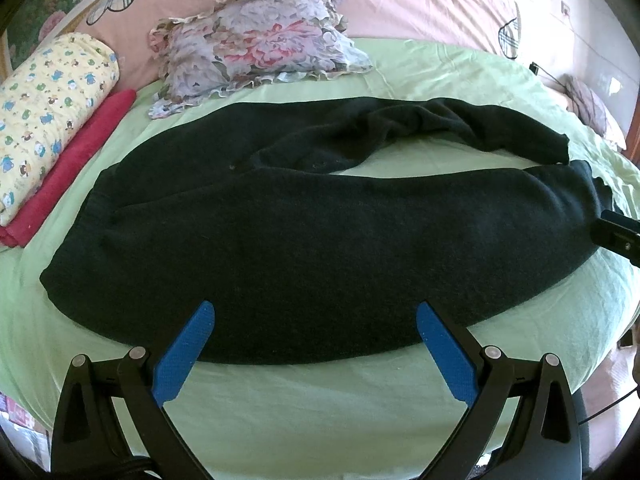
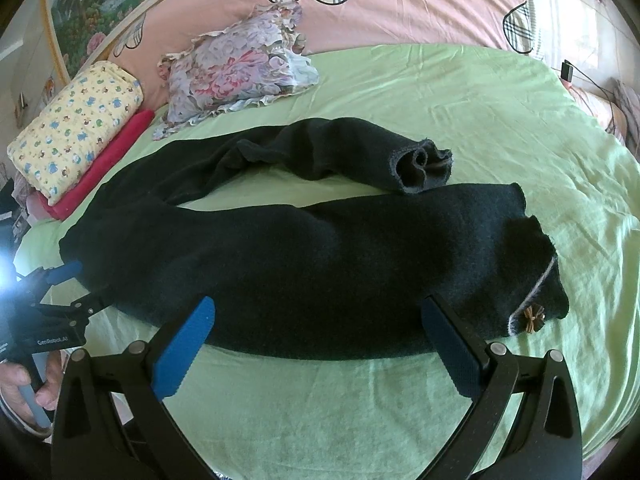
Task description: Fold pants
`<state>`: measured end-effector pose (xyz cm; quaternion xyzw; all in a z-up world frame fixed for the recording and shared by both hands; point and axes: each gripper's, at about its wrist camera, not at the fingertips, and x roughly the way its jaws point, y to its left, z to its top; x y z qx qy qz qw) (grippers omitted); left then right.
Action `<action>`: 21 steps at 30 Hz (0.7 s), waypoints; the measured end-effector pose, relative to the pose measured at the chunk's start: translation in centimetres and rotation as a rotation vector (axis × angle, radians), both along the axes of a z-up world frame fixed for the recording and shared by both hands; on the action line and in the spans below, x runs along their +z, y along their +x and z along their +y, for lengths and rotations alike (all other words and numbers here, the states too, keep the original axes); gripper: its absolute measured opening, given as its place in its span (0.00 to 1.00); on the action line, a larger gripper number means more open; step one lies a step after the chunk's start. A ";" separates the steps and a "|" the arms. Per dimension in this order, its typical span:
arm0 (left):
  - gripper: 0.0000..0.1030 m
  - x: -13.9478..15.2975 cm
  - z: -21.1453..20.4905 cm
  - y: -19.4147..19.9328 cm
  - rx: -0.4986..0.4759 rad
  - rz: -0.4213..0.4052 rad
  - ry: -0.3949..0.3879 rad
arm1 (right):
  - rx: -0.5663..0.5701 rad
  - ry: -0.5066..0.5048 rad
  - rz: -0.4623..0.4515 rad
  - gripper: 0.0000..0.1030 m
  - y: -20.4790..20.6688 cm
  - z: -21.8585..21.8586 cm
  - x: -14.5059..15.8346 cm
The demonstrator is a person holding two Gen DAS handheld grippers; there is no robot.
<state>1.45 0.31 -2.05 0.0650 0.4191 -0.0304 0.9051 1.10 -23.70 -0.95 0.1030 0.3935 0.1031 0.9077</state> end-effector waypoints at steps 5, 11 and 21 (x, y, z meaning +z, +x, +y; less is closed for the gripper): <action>0.98 -0.1 -0.1 0.0 0.000 0.002 0.000 | -0.001 0.002 0.001 1.00 -0.1 0.0 0.0; 0.98 -0.1 -0.1 0.1 -0.004 0.003 -0.010 | 0.001 0.002 -0.001 1.00 -0.1 0.0 0.0; 0.98 0.0 -0.1 0.3 -0.016 0.011 -0.016 | -0.001 0.001 -0.005 1.00 -0.1 0.0 0.0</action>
